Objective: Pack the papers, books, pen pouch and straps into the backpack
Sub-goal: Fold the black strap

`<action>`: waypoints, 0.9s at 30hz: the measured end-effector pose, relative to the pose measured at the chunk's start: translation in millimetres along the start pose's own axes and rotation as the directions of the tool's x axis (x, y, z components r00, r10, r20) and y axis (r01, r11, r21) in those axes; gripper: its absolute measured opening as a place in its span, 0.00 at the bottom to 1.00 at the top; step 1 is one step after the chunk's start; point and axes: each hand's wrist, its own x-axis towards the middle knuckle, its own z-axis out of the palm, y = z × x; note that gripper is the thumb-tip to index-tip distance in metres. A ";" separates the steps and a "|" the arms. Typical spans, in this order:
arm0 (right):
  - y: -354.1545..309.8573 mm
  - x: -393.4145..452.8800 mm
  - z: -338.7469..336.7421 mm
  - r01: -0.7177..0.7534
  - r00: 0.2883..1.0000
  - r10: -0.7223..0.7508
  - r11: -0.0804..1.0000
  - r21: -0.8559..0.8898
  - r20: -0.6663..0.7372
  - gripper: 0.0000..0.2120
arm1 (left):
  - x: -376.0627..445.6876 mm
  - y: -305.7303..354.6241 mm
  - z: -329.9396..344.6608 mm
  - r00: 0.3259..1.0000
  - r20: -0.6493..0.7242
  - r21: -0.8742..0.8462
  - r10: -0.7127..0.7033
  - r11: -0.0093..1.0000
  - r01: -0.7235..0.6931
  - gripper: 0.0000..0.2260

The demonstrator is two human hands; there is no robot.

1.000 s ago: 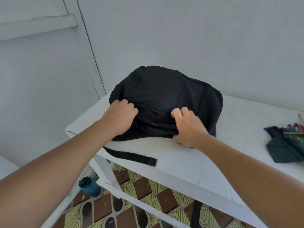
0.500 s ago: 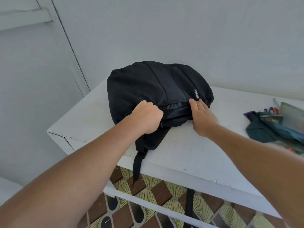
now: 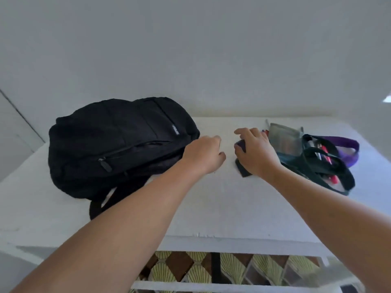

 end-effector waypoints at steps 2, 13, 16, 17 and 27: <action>26.0 -3.4 -16.4 -0.045 0.999 0.045 0.999 -0.001 -0.023 0.20 | 16.8 24.2 8.8 0.997 0.074 0.009 -0.034 0.999 0.033 0.11; 130.4 -17.9 -54.2 -0.129 0.945 0.169 0.980 -0.154 0.280 0.29 | 66.2 102.5 37.9 0.833 0.508 0.123 -0.220 0.975 0.183 0.17; 132.4 -17.5 -46.4 -0.077 0.947 0.135 0.976 -0.205 0.290 0.25 | 67.9 105.0 45.4 0.849 0.478 0.202 -0.223 0.969 0.141 0.22; 132.4 -17.0 -45.0 -0.075 0.950 0.132 0.976 -0.203 0.284 0.24 | 67.6 106.1 46.8 0.850 0.477 0.217 -0.223 0.967 0.132 0.22; 104.6 -4.5 -47.7 -0.014 0.996 0.018 0.999 -0.042 0.086 0.04 | 67.1 99.8 33.0 0.813 0.525 0.152 -0.251 0.968 0.200 0.24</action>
